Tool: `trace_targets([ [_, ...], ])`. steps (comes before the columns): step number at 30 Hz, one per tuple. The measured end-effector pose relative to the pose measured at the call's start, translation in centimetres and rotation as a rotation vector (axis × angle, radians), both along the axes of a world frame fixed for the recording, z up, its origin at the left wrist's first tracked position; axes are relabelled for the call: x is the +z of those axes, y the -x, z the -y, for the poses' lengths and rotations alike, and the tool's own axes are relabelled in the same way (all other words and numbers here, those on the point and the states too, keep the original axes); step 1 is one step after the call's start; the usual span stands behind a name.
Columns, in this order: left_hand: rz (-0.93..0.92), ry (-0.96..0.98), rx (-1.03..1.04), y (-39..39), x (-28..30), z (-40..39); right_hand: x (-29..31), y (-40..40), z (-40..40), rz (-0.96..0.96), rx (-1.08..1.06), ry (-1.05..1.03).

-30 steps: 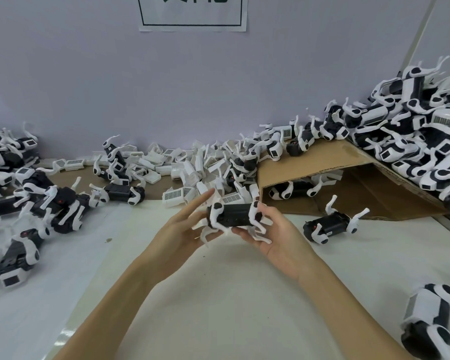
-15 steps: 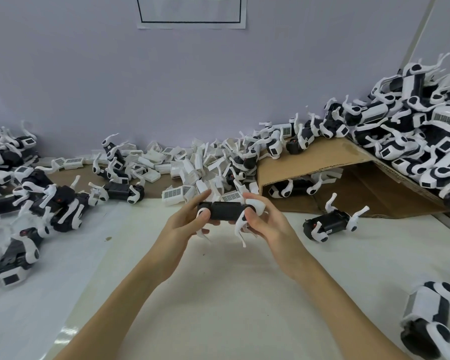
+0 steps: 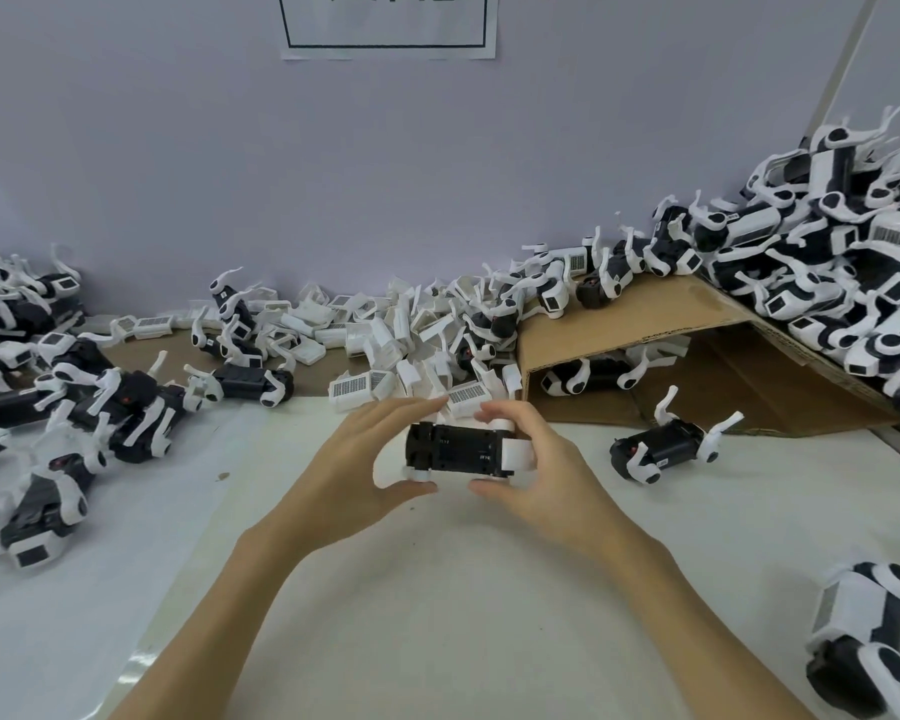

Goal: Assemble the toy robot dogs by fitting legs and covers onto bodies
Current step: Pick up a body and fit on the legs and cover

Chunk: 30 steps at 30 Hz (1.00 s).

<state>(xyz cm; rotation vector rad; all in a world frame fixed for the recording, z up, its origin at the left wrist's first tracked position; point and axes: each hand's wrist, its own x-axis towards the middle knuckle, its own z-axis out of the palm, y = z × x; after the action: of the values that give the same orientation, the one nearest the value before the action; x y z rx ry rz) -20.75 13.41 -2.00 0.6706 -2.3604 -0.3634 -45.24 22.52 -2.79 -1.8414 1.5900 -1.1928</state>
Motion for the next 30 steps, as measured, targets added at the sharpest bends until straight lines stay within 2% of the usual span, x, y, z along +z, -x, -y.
trace_targets([
  [1,0.039,0.124,0.032,0.0,-0.3,0.2,-0.2,-0.1,0.0,-0.043,-0.010,0.024],
  [3,0.039,0.222,0.056,0.2,-0.6,0.3,-0.4,-0.1,0.3,-0.089,-0.028,0.069],
  [6,-0.036,0.195,0.067,0.3,-0.5,0.1,-0.4,0.0,0.4,-0.088,-0.037,0.092],
  [8,-0.087,0.104,0.067,0.6,-0.4,-0.2,-0.2,0.0,0.3,-0.047,-0.037,0.049],
  [11,-0.253,-0.269,0.011,0.6,0.0,-0.4,0.4,-0.1,0.0,0.082,-0.088,0.000],
  [14,-0.337,-0.684,-0.103,0.3,0.3,-0.6,1.2,-0.4,-0.1,0.342,-0.026,-0.030],
  [17,-0.423,-0.960,-0.204,1.1,-0.2,-0.9,1.6,-0.8,-0.3,0.556,0.199,-0.097],
  [21,-0.512,-1.182,-0.275,2.0,-0.8,-0.9,2.1,0.0,-0.4,0.944,0.548,-0.263],
  [22,-0.539,-1.250,-0.280,2.1,-0.8,-0.9,2.3,0.1,-0.5,0.990,0.589,-0.288],
  [24,-0.557,-1.305,-0.290,2.2,-1.0,-0.8,2.1,-0.1,-0.6,0.867,0.557,-0.231],
  [27,-0.459,-1.277,-0.363,2.6,-1.1,-1.5,1.4,-1.6,-0.4,0.586,0.248,-0.063],
  [30,-0.401,-1.224,-0.388,3.4,-1.1,-2.4,0.5,-3.0,-0.1,0.532,-0.041,0.010],
])
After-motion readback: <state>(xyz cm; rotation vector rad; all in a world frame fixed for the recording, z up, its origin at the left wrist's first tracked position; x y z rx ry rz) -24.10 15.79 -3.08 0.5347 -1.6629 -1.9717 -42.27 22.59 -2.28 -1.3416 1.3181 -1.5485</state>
